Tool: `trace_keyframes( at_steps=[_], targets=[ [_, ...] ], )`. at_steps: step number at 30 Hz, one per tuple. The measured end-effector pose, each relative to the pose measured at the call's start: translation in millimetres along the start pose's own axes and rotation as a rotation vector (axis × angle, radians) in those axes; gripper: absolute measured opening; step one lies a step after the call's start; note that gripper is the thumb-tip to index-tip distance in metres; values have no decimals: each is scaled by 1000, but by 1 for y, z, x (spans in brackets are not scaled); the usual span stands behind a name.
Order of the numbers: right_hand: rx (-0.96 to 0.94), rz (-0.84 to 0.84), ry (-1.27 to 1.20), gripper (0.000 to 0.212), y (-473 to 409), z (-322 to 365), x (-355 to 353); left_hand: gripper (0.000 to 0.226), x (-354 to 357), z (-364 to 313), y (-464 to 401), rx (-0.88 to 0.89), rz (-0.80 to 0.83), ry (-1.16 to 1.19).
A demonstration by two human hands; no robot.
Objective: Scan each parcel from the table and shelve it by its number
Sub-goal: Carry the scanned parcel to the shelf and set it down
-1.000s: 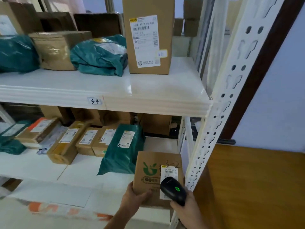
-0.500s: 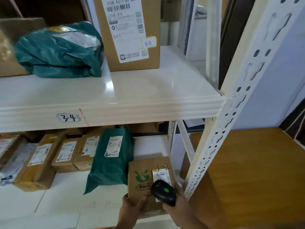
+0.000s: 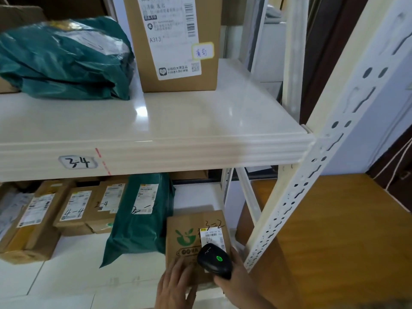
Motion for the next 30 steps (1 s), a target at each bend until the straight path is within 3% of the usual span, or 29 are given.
trace_keyframes(
  at_steps=[2, 5, 12, 15, 20, 23, 24, 25, 26, 27, 28, 29, 30],
  targets=[
    [-3, 7, -37, 81, 2, 4, -2, 47, 4, 1, -8, 54, 103, -58],
    [-22, 7, -8, 74, 3, 7, -4, 39, -3, -2, -17, 54, 126, -104],
    [-36, -28, -76, 75, 3, 7, -9, 36, -11, -8, -34, -42, 320, -125],
    [-13, 58, -60, 75, 6, 2, -7, 37, -16, -12, -42, -53, 318, -147],
    [-14, 43, -57, 78, 5, -7, -8, 39, -17, -9, -57, -54, 377, -257],
    [59, 79, -474, 73, 3, -13, -8, 42, -15, -8, -70, -81, 398, -199],
    [107, 135, -566, 68, 4, -8, -11, 32, -15, -7, -73, -104, 399, -171],
    [178, 200, -682, 59, 2, -6, -9, 18, -16, -6, -77, -121, 372, -179],
    [199, 197, -883, 41, 2, 2, -10, 22, -17, -7, -82, -142, 370, -167],
    [174, 189, -1275, 18, 5, 15, -14, 32, -18, -7, -84, -179, 430, -133],
    [80, 264, -1574, 20, 6, 29, -12, 37, -18, -10, -85, -167, 438, -147],
    [92, 350, -1819, 42, 4, 39, -8, 39, -18, -12, -87, -99, 390, -162],
    [157, 392, -1880, 65, 0, 39, -5, 42, -19, -11, -92, -93, 354, -117]
  ],
)
Point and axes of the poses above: each hand's wrist, its own y-axis away from the middle knuckle, its own x-axis out of the palm, z = x × y, the point moved 4 cm from there along -y, towards the middle knuckle, and after that the axes turned 4 degrees about z, right-handed, at the moved point
